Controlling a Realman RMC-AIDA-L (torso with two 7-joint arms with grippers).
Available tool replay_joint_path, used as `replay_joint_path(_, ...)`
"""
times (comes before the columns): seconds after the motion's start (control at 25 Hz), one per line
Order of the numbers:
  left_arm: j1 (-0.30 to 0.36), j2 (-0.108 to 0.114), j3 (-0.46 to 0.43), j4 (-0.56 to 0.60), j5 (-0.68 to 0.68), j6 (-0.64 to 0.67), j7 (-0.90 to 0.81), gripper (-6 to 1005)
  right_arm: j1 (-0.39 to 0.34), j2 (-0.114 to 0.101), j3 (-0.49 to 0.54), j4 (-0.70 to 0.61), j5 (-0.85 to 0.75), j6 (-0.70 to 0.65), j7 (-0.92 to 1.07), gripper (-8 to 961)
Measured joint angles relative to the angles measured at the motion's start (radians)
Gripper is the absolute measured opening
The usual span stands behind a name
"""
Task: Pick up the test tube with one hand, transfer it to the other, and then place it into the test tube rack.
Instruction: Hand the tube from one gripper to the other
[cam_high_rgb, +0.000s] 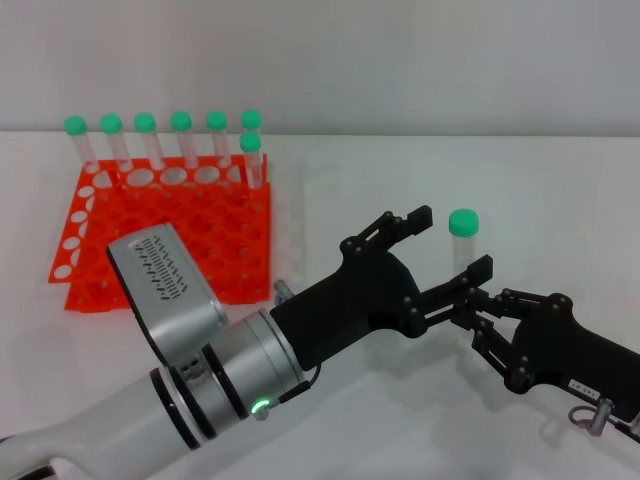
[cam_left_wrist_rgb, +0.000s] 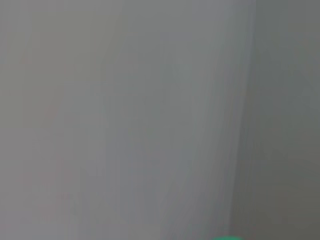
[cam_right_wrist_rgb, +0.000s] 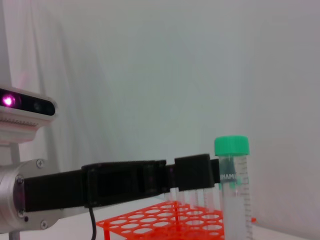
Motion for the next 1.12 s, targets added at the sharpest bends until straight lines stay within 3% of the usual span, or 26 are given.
replay_joint_path(0.28, -0.013, 0.0, 0.007, -0.001, -0.011, 0.019, -0.023, 866, 0.0, -0.001, -0.003, 0.013, -0.001, 0.002, -0.001, 189)
replay_joint_path(0.4, -0.021, 0.001, 0.008, -0.001, -0.01, 0.034, -0.023, 646, 0.0, -0.002, -0.004, 0.014, -0.001, 0.004, -0.001, 189)
replay_joint_path(0.64, -0.045, 0.002, 0.025, -0.002, -0.01, 0.05, -0.023, 408, 0.0, -0.003, -0.01, 0.015, -0.001, 0.004, -0.003, 188)
replay_joint_path(1.12, -0.061, 0.004, 0.026, -0.014, -0.009, 0.092, -0.063, 212, -0.001, -0.007, -0.009, 0.031, 0.003, 0.009, -0.111, 189)
